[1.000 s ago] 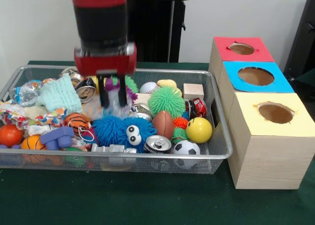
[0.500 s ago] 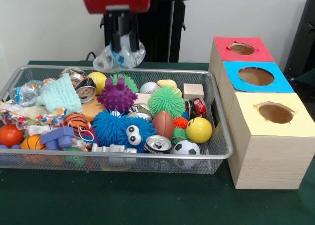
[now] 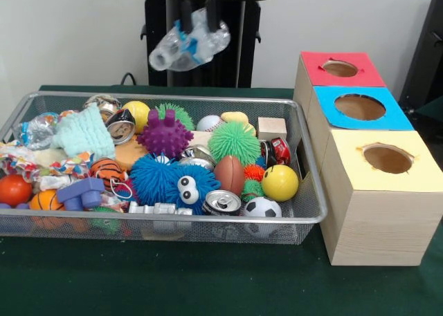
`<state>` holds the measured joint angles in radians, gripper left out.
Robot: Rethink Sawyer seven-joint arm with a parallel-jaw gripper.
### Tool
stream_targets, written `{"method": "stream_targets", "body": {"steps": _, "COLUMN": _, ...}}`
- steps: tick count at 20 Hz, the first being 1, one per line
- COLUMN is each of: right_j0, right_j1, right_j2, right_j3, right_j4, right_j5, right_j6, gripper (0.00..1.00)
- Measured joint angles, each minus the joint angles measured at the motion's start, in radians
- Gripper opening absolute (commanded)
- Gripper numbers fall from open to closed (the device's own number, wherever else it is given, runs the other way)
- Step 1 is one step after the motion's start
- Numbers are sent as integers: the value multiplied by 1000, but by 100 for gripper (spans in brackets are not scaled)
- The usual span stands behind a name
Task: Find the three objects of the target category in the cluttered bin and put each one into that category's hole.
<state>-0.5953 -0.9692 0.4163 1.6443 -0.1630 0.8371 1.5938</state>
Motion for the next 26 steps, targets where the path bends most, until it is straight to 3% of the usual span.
{"method": "stream_targets", "body": {"steps": 12, "right_j0": 154, "right_j1": -59, "right_j2": -9, "right_j3": 73, "right_j4": 49, "right_j5": 0, "right_j6": 0, "gripper": 0}}
{"method": "stream_targets", "body": {"steps": 26, "right_j0": 214, "right_j1": -64, "right_j2": -45, "right_j3": 73, "right_j4": 70, "right_j5": -4, "right_j6": 0, "gripper": 0}}
